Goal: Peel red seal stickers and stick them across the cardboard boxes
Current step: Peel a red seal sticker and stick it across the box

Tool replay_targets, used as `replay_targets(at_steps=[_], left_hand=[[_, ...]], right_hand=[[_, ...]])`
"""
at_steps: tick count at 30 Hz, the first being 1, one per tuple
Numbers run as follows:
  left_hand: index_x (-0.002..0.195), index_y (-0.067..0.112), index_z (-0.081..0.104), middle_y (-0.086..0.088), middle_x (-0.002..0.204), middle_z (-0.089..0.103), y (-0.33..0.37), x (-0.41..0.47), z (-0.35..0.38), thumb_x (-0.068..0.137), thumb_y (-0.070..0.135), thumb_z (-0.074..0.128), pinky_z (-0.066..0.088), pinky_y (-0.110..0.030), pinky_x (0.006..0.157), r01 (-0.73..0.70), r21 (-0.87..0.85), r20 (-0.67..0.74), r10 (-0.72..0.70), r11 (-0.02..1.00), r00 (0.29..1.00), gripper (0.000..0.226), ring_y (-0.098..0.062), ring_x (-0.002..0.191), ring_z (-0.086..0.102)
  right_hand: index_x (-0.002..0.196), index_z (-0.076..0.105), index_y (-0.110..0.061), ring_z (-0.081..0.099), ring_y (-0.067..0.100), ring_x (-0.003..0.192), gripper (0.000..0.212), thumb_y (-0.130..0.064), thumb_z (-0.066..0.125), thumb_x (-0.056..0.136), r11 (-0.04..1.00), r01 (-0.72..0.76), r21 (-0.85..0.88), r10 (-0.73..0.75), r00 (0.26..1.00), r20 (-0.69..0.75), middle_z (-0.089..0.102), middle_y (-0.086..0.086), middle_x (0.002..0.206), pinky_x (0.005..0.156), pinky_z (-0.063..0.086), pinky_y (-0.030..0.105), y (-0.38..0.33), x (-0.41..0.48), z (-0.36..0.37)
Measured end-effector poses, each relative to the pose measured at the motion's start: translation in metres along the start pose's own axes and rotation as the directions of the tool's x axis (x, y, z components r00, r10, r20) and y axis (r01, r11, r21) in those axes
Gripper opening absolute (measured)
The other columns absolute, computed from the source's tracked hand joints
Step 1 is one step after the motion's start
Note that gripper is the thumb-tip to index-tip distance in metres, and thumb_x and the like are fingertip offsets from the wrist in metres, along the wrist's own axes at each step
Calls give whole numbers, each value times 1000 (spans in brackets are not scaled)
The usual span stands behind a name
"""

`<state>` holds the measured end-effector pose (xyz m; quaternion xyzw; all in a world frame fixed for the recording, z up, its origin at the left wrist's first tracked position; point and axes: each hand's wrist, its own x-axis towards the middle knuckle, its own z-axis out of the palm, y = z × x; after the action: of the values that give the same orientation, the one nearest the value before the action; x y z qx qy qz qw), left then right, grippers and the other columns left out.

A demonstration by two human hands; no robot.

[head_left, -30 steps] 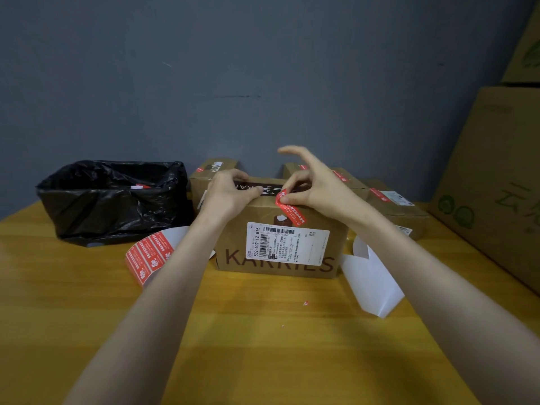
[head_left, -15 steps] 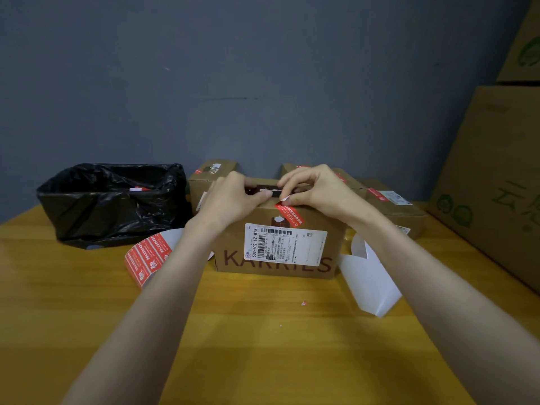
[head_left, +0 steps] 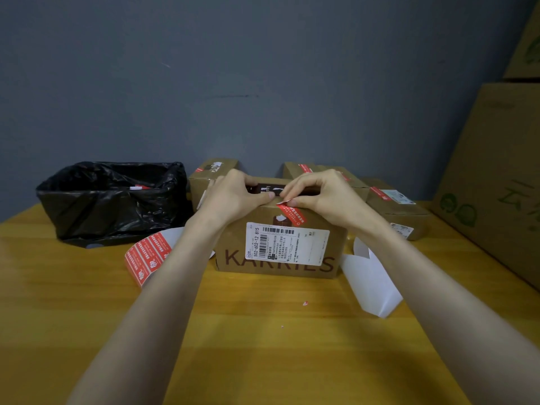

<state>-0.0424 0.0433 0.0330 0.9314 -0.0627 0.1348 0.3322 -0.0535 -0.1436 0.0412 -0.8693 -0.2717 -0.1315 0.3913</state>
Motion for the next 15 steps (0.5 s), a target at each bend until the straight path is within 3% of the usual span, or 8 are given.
replay_targets(at_steps=[4, 8, 15], left_hand=[[107, 36, 69, 2, 104, 69, 1, 0, -1, 79, 51, 65, 49, -40, 91, 7, 4, 0, -7, 1000, 1000, 32, -23, 105, 59], [106, 36, 69, 4, 103, 69, 0, 1, -1, 78, 52, 64, 49, -41, 91, 8, 6, 11, -9, 1000, 1000, 33, -23, 104, 60], [108, 34, 69, 4, 106, 69, 2, 0, -1, 79, 50, 65, 48, -41, 93, 10, 2, 2, -10, 1000, 1000, 33, -23, 107, 58]], right_hand=[[85, 72, -8, 64, -2, 89, 6, -8, 68, 82, 998, -22, 56, 20, 999, 45, 72, -3, 96, 77, 49, 10, 0, -1, -3], [90, 68, 7, 64, -9, 84, 10, 1, 63, 83, 991, -27, 132, 15, 995, 94, 70, 1, 95, 70, 46, 5, 0, -1, -6], [89, 69, 2, 64, -5, 86, 8, -1, 64, 83, 990, -38, 135, 27, 996, 88, 71, 2, 96, 73, 48, 7, 2, 1, -8]])
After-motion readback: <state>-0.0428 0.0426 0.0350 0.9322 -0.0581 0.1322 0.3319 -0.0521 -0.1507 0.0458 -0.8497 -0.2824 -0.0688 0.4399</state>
